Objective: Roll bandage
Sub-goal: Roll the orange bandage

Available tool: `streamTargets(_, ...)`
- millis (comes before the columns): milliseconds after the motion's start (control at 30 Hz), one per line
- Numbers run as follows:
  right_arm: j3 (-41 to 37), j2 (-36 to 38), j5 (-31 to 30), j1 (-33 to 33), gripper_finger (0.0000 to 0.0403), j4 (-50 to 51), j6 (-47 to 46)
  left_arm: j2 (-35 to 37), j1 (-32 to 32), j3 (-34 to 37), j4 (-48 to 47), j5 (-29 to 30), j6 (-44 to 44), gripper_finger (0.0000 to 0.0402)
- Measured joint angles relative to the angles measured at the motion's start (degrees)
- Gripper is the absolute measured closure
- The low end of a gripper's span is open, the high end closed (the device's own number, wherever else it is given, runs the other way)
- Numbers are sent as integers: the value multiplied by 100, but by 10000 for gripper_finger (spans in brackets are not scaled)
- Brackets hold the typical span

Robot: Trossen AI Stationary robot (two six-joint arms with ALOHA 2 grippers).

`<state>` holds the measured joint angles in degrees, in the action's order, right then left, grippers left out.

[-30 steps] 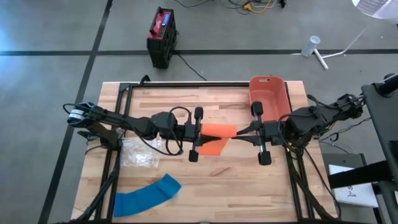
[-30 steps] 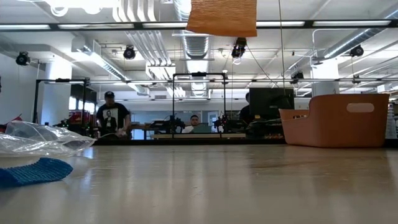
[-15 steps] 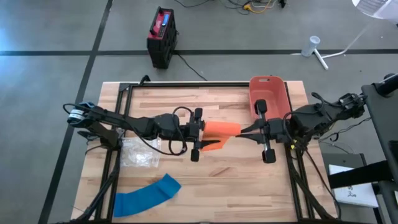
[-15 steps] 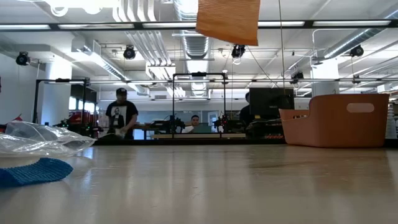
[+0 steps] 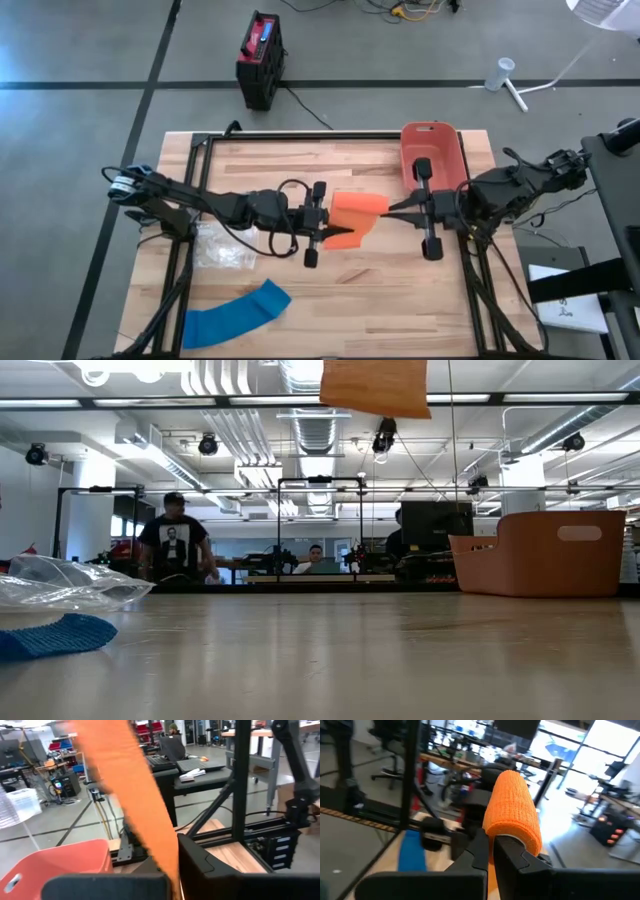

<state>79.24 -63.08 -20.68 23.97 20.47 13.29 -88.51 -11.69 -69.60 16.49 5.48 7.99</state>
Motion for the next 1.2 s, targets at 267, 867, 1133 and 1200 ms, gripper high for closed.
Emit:
streamTargets(267,-2,-2,-417,-1,398,36,370,0,-232,0,194,-4,4,401)
streamTargets(867,-24,-72,-788,-178,398,641,594,15,-376,0,1134,-686,-400,401)
streamTargets(1133,-89,-128,-784,-301,398,688,467,17,-375,2,1511,-1239,-588,401)
streamTargets(1200,-111,-128,-795,-312,398,683,460,17,-375,2,1651,-1241,-685,401)
